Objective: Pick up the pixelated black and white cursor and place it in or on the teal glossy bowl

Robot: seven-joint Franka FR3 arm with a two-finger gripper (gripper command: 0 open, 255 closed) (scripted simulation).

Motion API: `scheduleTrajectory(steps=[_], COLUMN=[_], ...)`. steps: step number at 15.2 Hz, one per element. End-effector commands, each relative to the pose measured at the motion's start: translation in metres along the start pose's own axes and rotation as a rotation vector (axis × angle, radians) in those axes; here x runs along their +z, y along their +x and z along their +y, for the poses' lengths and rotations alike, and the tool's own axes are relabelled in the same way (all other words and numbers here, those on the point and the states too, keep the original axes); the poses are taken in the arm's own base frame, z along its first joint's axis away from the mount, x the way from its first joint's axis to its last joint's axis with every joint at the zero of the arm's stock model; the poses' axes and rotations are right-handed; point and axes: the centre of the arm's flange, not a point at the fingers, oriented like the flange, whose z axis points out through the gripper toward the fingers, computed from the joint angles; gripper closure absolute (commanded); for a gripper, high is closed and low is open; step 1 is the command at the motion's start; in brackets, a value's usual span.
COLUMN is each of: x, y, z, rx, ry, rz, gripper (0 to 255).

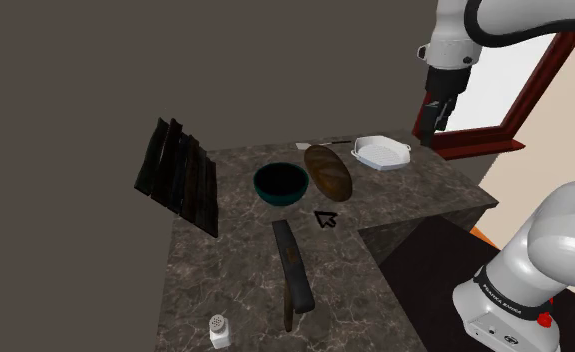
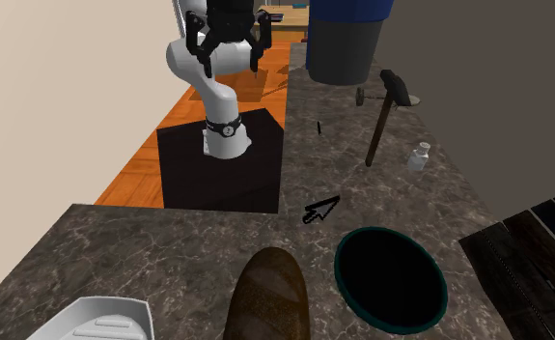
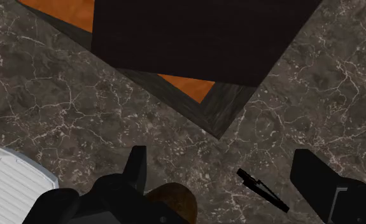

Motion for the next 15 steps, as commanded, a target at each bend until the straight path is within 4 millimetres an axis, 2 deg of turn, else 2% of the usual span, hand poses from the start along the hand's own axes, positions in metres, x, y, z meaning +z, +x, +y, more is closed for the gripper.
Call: scheduleTrajectory(steps=[1, 8, 15], x=[0.000, 0.074, 0.145], y=[0.000, 0.040, 0.084], z=[0.000, -0.006, -0.025], rx=[0.000, -0.293, -0.586], ry=[0.000, 0.014, 0.029], rz=[0.000, 0.096, 0.192], gripper=[0, 0, 0])
